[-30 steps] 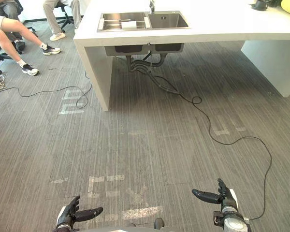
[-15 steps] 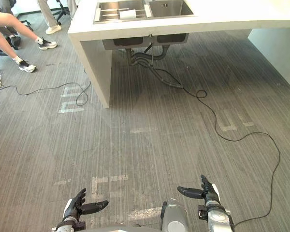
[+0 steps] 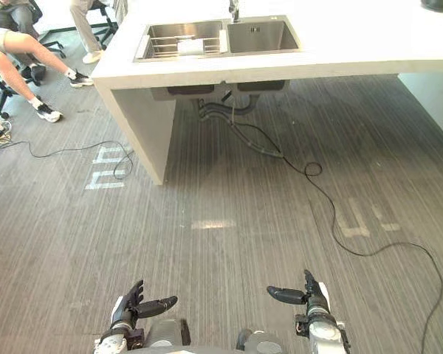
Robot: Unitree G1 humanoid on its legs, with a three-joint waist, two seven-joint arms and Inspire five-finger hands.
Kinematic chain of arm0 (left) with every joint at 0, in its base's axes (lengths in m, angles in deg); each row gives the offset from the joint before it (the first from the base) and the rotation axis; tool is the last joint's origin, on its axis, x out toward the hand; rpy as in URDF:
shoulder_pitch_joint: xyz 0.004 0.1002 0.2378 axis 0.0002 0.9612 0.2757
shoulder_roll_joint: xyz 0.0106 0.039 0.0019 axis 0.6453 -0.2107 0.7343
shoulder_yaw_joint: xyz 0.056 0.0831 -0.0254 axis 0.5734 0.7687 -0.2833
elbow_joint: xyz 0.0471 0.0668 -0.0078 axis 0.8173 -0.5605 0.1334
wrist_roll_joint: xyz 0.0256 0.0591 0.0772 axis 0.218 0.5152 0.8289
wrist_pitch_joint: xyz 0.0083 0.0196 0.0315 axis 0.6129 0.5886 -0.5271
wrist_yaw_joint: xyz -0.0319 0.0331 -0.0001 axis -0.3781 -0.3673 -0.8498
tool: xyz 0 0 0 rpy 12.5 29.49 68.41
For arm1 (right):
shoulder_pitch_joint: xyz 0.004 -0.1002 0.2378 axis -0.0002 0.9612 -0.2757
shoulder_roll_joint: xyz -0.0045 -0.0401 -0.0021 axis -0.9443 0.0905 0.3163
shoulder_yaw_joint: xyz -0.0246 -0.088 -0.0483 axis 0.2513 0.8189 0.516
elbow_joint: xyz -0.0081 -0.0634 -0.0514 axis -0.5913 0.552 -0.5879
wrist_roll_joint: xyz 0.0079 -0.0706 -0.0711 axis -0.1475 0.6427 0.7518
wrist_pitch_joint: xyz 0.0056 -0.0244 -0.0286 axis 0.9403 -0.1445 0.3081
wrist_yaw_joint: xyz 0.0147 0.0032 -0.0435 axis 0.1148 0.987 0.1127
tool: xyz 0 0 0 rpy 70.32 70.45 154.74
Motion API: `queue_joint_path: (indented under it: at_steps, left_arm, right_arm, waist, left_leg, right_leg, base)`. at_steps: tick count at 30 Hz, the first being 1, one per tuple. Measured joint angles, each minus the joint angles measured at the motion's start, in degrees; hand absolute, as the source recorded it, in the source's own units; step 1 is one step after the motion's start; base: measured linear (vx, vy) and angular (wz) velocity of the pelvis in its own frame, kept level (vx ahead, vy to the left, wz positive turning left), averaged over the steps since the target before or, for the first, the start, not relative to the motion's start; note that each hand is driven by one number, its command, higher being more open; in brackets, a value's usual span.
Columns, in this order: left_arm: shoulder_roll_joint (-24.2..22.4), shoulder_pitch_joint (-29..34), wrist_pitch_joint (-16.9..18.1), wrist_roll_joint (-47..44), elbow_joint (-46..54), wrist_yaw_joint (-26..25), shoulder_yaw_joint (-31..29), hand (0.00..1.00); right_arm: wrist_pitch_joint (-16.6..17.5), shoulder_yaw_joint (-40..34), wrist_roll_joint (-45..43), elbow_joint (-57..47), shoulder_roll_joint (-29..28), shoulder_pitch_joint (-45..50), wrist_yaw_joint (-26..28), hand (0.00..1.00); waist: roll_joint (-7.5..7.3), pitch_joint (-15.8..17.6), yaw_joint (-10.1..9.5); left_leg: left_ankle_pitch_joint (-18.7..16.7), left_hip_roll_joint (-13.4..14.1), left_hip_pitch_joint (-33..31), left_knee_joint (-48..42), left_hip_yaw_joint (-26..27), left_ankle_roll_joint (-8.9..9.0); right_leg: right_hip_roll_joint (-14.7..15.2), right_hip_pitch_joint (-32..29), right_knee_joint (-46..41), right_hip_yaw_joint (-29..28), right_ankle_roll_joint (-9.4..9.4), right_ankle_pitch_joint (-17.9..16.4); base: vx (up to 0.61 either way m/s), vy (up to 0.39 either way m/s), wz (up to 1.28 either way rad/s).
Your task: Walk over to the sink, pick up the cup, carry it to the dishwasher, place the cup inside the dishwasher, then close the dishwasher door
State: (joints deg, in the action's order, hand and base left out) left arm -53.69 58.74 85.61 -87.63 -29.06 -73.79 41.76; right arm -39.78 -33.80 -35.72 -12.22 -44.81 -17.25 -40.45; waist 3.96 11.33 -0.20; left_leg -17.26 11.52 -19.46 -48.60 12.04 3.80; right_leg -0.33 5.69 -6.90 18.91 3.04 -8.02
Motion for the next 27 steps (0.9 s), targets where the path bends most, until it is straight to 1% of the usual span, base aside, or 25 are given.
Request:
queue_joint_path:
  at_steps: [1, 2, 3, 4, 5, 6, 7, 8, 10, 11, 12, 13, 14, 15, 16, 17, 18, 19, 20, 21, 22, 23, 24, 25, 27]
  left_arm:
    - [-0.2, -0.7, -0.1, 0.0, 0.0, -0.1, 0.0, 1.0]
    - [-0.4, -1.1, -0.1, 0.0, 0.3, -0.1, 0.1, 1.0]
    - [-0.6, -1.1, -0.1, 0.0, 0.4, -0.1, 0.2, 1.0]
    - [-0.9, -0.9, -0.1, 0.0, 0.5, -0.1, 0.2, 1.0]
    - [-0.9, 0.1, -0.1, -0.1, 0.2, -0.3, 0.1, 1.0]
    - [-0.2, -0.3, -0.3, -0.2, -0.2, -0.4, 0.1, 1.0]
    - [0.0, -0.5, -0.2, -0.6, 0.0, -1.0, 0.1, 1.0]
    - [-0.4, -1.0, -0.3, -1.1, -0.1, -1.1, 0.1, 1.0]
    - [-1.0, -1.2, -0.3, -1.1, -0.5, -1.1, 0.5, 1.0]
    - [-0.8, -1.2, -0.4, -1.2, -1.3, -1.1, 0.7, 1.0]
    - [-0.5, -0.7, -0.5, -1.2, -1.6, -1.2, 0.8, 1.0]
    - [-0.1, -0.3, -0.5, -1.2, -1.6, -1.2, 1.3, 1.0]
    - [0.9, 0.3, -0.5, -1.2, -1.6, -1.2, 1.8, 1.0]
    - [1.7, 0.3, -0.5, -1.2, -1.6, -1.3, 2.5, 1.0]
    - [1.8, 0.0, -0.4, -1.2, -1.6, -1.3, 2.7, 1.0]
    - [2.0, -1.0, -0.3, -1.2, -1.6, -1.3, 2.6, 1.0]
    - [2.0, -1.4, -0.3, -1.2, -1.6, -1.4, 2.6, 1.0]
    - [2.0, -1.9, -0.3, -1.2, -1.6, -1.4, 2.3, 1.0]
    - [1.9, -2.0, -0.2, -1.2, -1.7, -1.6, 2.3, 1.0]
    - [2.0, -1.9, -0.2, -1.2, -1.7, -1.7, 2.3, 1.0]
    - [2.2, -1.6, -0.2, -1.2, -2.1, -1.8, 2.3, 1.0]
    - [1.0, -1.8, -0.4, -1.1, -3.5, -2.0, 2.3, 1.0]
    - [0.7, -1.5, -0.3, -1.1, -3.5, -2.0, 2.3, 1.0]
    - [0.3, -1.0, -0.3, -1.1, -3.8, -2.0, 2.2, 1.0]
    - [-0.1, -1.5, -0.4, -1.2, -3.9, -2.0, 2.2, 1.0]
  right_arm:
    - [0.0, -0.9, 0.0, 0.0, -0.5, -0.4, -0.1, 1.0]
    - [0.0, -2.0, 0.0, 0.0, -1.2, -0.8, -0.4, 1.0]
    - [0.0, -2.2, 0.0, 0.0, -1.1, -0.9, -0.6, 1.0]
    - [0.0, -2.1, 0.0, 0.0, -0.8, -0.9, -0.7, 1.0]
    - [-0.1, -2.0, 0.0, 0.2, -1.0, -0.3, -0.7, 1.0]
    - [-0.1, -1.9, 0.0, 0.6, -1.9, -0.3, -0.8, 1.0]
    - [-0.1, -1.8, 0.0, 0.6, -2.5, 0.3, -0.8, 1.0]
    - [-0.1, -1.8, 0.1, 0.7, -2.6, 0.4, -0.8, 1.0]
    - [-0.2, -2.0, 0.2, 1.2, -2.4, 0.3, -0.8, 1.0]
    - [-0.2, -1.8, 0.2, 1.7, -2.7, 0.8, -0.5, 1.0]
    - [-0.4, -1.5, 0.4, 2.4, -2.8, 0.9, 0.0, 1.0]
    - [-0.4, -1.1, 0.5, 2.5, -2.8, 0.9, 0.2, 1.0]
    - [-0.5, 0.1, 0.7, 2.5, -3.0, 1.0, 0.4, 1.0]
    - [-0.4, 1.0, 0.7, 2.5, -3.0, 0.9, 0.6, 1.0]
    - [-0.3, 1.1, 0.7, 2.5, -3.0, 0.8, 0.8, 1.0]
    - [-0.3, 1.1, 0.8, 2.5, -3.0, 0.3, 0.9, 1.0]
    - [-0.3, 1.2, 0.9, 2.5, -3.0, 0.0, 1.0, 1.0]
    - [-0.3, 1.3, 0.9, 2.5, -2.9, -0.6, 1.0, 1.0]
    - [-0.3, 1.6, 0.9, 2.5, -2.9, -0.8, 1.1, 1.0]
    - [-0.3, 1.9, 0.9, 2.5, -2.9, -0.7, 1.1, 1.0]
    - [-0.3, 2.5, 1.0, 2.6, -3.0, 0.3, 1.2, 1.0]
    - [-0.3, 2.5, 1.0, 3.3, -2.2, 0.6, 1.2, 1.0]
    - [-0.3, 2.5, 1.1, 3.5, -2.1, 0.5, 1.2, 1.0]
    - [-0.3, 2.4, 1.2, 3.5, -2.1, -0.1, 1.2, 1.0]
    - [-0.3, 2.3, 1.2, 3.7, -2.3, 0.1, 1.0, 1.0]
  waist:
    - [-0.77, 0.6, -0.65]
    - [-1.31, 0.9, -0.64]
    - [-1.22, 0.8, -0.65]
    - [-0.16, 0.5, -0.69]
    - [1.61, -0.2, -1.04]
    - [0.2, -0.2, -1.02]
    - [-2.18, -0.9, -1.52]
    - [-3.06, -0.9, -1.84]
    - [-3.03, -1.0, -1.75]
    - [-3.27, -1.0, -1.58]
    - [-3.24, -1.0, -1.3]
    - [-3.09, -0.9, -1.06]
    - [-2.93, -0.9, -0.54]
    - [-2.68, -0.9, -0.06]
    - [-2.42, -0.7, 0.27]
    - [-1.87, -0.4, 0.45]
    - [-1.51, -0.2, 0.4]
    - [-0.83, 0.2, 0.54]
    - [-0.44, 0.5, 1.09]
    - [-0.66, 0.3, 1.07]
    - [-1.82, -0.1, 1.19]
    - [-0.78, -0.9, 0.91]
    - [-0.37, -1.4, 0.86]
    - [0.31, -1.6, 1.03]
    - [0.62, -1.6, 1.36]
  left_leg:
    - [0.7, -3.2, -1.1, 9.0, -0.3, -0.32]
    - [4.3, -6.6, -1.4, 20.0, -0.5, -0.5]
    - [7.3, -7.8, -1.3, 25.4, -0.7, -0.68]
    - [12.4, -8.2, -1.4, 31.4, -1.4, -1.73]
    - [20.3, -7.6, -1.6, 30.9, -3.9, -7.72]
    - [18.1, -8.6, -1.5, 28.8, -3.3, -7.02]
    - [15.3, -10.5, -1.7, 27.7, -2.1, -7.86]
    - [13.3, -11.8, -1.7, 27.2, -1.4, -8.89]
    - [11.3, -13.5, 0.1, 27.7, -1.1, -9.58]
    - [10.0, -14.7, 3.0, 29.1, -1.1, -10.01]
    - [9.0, -15.6, 7.0, 30.9, -1.2, -10.23]
    - [8.7, -15.8, 9.0, 31.8, -1.3, -10.55]
    - [8.2, -16.1, 13.0, 33.6, -1.8, -10.65]
    - [8.1, -16.0, 16.5, 35.7, -3.0, -10.58]
    - [8.1, -15.7, 17.7, 36.7, -3.6, -10.54]
    - [7.8, -14.9, 19.4, 37.7, -4.6, -10.11]
    - [7.6, -14.3, 20.1, 38.1, -5.1, -9.68]
    - [7.0, -13.2, 21.5, 38.4, -6.0, -8.71]
    - [6.2, -12.1, 23.0, 38.7, -7.0, -7.34]
    - [5.8, -12.0, 23.8, 39.0, -7.1, -6.53]
    - [4.7, -12.6, 25.3, 39.5, -7.6, -4.91]
    - [4.0, -11.3, 26.3, 39.7, -8.4, -4.2]
    - [3.8, -10.6, 26.3, 39.6, -8.4, -3.72]
    - [3.1, -9.5, 25.8, 38.7, -8.5, -2.63]
    - [2.4, -8.1, 23.1, 31.3, -9.9, -1.31]
  right_leg:
    - [1.3, 1.9, 1.5, -0.5, -0.08, -0.1]
    - [2.5, 3.8, 3.0, -0.6, -0.8, -0.5]
    - [2.7, 4.3, 3.4, -0.7, -1.59, -0.9]
    - [2.1, 5.4, 4.0, -1.3, -3.27, -1.9]
    - [0.9, 7.8, 3.6, -2.6, -6.28, -4.5]
    - [2.2, 8.7, 3.2, -2.6, -6.8, -5.5]
    - [4.8, 8.1, 1.6, -3.1, -6.68, -7.1]
    - [6.6, 7.1, -1.1, -3.8, -6.87, -8.0]
    - [9.4, 2.8, -11.9, -6.0, -7.18, -8.2]
    - [11.6, -0.8, -23.3, -8.4, -9.31, -6.8]
    - [12.9, -4.5, -34.3, -10.1, -10.16, -6.6]
    - [13.5, -6.1, -38.9, -10.2, -10.06, -6.6]
    - [13.8, -8.7, -44.8, -9.0, -9.4, -7.2]
    - [13.8, -11.2, -46.0, -6.5, -7.97, -8.5]
    - [13.5, -12.5, -45.3, -5.0, -7.01, -9.1]
    - [12.4, -15.6, -41.9, -2.9, -5.62, -10.0]
    - [11.6, -17.1, -39.4, -2.5, -5.39, -10.1]
    - [9.8, -19.5, -33.3, -2.7, -5.41, -10.0]
    - [7.9, -20.6, -23.8, -3.8, -6.2, -8.4]
    - [7.1, -20.7, -18.6, -4.6, -6.2, -6.1]
    - [6.5, -20.6, -11.3, -7.0, -4.98, 5.9]
    - [5.7, -20.7, -12.8, -7.5, -4.1, 6.5]
    - [5.1, -20.7, -12.8, -7.4, -4.18, 5.5]
    - [4.2, -20.6, -12.9, -6.8, -3.62, 3.6]
    - [3.6, -18.1, -11.7, -4.7, -3.06, 1.8]
  base:
    - [0.46, 0.129, -0.16]
    - [0.46, 0.146, -0.14]
    - [0.32, 0.115, -0.14]
    - [0.46, 0.232, -0.35]
    - [0.48, 0.242, -0.27]
    - [0.57, 0.259, -0.22]
    - [0.46, 0.163, -0.03]
    - [0.54, 0.215, -0.05]
    - [0.46, 0.229, 0.03]
    - [0.48, 0.216, 0.05]
    - [0.49, 0.191, 0.06]
    - [0.48, 0.136, 0.06]
    - [0.46, 0.092, 0.18]
    - [0.44, 0.063, 0.25]
    - [0.4, 0.013, 0.38]
    - [0.3, -0.016, 0.3]
    - [0.35, -0.052, 0.34]
    - [0.34, -0.098, 0.39]
    - [0.34, -0.124, 0.42]
    - [0.43, -0.197, 0.49]
    - [0.37, -0.175, 0.35]
    - [0.38, -0.174, 0.25]
    - [0.36, -0.205, 0.03]
    - [0.4, -0.26, 0.12]
    - [0.33, -0.252, 0.43]
